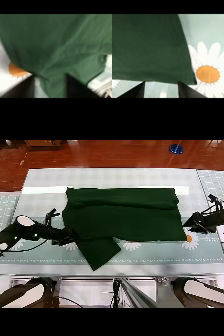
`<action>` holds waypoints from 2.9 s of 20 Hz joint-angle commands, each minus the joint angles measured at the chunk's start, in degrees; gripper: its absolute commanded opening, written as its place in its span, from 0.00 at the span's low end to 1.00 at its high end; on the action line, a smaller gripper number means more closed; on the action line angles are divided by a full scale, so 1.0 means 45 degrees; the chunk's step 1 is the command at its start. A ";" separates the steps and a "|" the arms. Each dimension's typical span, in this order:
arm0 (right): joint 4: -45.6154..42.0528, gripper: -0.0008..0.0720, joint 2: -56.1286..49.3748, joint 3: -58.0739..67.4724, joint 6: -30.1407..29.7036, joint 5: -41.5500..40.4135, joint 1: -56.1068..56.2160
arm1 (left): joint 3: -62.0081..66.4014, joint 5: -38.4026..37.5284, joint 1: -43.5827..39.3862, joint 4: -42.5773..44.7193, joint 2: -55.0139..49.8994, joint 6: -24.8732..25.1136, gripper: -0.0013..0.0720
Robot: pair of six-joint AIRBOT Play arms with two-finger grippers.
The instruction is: Fold the shirts.
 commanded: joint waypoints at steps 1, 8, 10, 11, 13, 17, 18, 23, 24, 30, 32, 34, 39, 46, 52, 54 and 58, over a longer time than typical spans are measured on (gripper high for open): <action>0.0000 0.69 0.0010 -0.0005 0.0010 0.0141 0.0000 | -0.0010 0.1069 -0.0719 -0.0330 -0.0690 0.0000 0.18; -0.0709 0.76 0.0549 -0.0010 0.0117 0.0296 -0.0918 | -0.0010 0.0223 -0.0243 -0.0272 -0.0787 0.0306 0.05; -0.0646 0.80 0.0549 -0.0034 0.0117 0.0243 -0.1933 | -0.0005 0.0029 -0.0146 -0.0282 -0.0772 0.0534 0.05; -0.0452 0.80 0.0515 -0.0087 0.0117 0.0194 -0.2501 | -0.0005 0.0010 -0.0136 -0.0287 -0.0772 0.0641 0.05; 0.0204 0.79 0.0301 -0.0301 0.0087 0.0243 -0.3410 | -0.0005 0.0015 -0.0136 -0.0287 -0.0772 0.0816 0.04; 0.0447 0.74 -0.0228 -0.1073 -0.0287 0.0170 -0.3711 | -0.0005 0.0015 -0.0136 -0.0287 -0.0772 0.1035 0.05; 0.0447 0.74 -0.0321 -0.1307 -0.0374 0.0068 -0.3653 | -0.0005 0.0015 -0.0136 -0.0282 -0.0772 0.1059 0.05; 0.0568 0.74 -0.0340 -0.2302 -0.0476 -0.0583 -0.3653 | -0.0005 0.0024 -0.0136 -0.0287 -0.0777 0.1161 0.05; 0.0583 0.74 -0.0340 -0.2521 -0.0486 -0.0733 -0.3653 | -0.0005 0.0029 -0.0136 -0.0287 -0.0777 0.1161 0.05; 0.1331 0.73 -0.0340 -0.3823 -0.0573 -0.2244 -0.3507 | -0.0005 0.0010 -0.0136 -0.0287 -0.0777 0.1156 0.05; 0.1491 0.63 -0.0340 -0.3852 -0.0563 -0.2749 -0.3298 | -0.0005 0.0010 -0.0136 -0.0287 -0.0777 0.1151 0.05; 0.1729 0.60 -0.0340 -0.3857 -0.0520 -0.3259 -0.2992 | -0.0005 0.0005 -0.0136 -0.0291 -0.0772 0.1151 0.05; 0.1909 0.35 -0.0340 -0.3852 -0.0194 -0.3954 -0.2725 | -0.0005 -0.0010 -0.0136 -0.0301 -0.0772 0.1151 0.05; 0.4459 0.05 0.0826 -0.3837 -0.2283 -0.2074 -0.2730 | 0.1579 -0.1690 -0.0112 -0.0389 -0.0078 0.1724 0.04; 0.9476 0.05 0.2730 -0.3774 -0.3381 -0.1972 -0.2351 | 0.5479 -0.1841 -0.0073 -0.1239 0.1010 0.1710 0.04; 0.9335 0.05 0.2730 -0.3337 -0.3371 -0.2108 -0.1632 | 0.6431 -0.1632 -0.0005 -0.1234 0.0991 0.1710 0.04; 0.8816 0.05 0.2715 -0.1797 -0.3002 -0.3944 -0.0311 | 0.6999 -0.1525 0.0481 -0.1234 0.0782 0.1715 0.04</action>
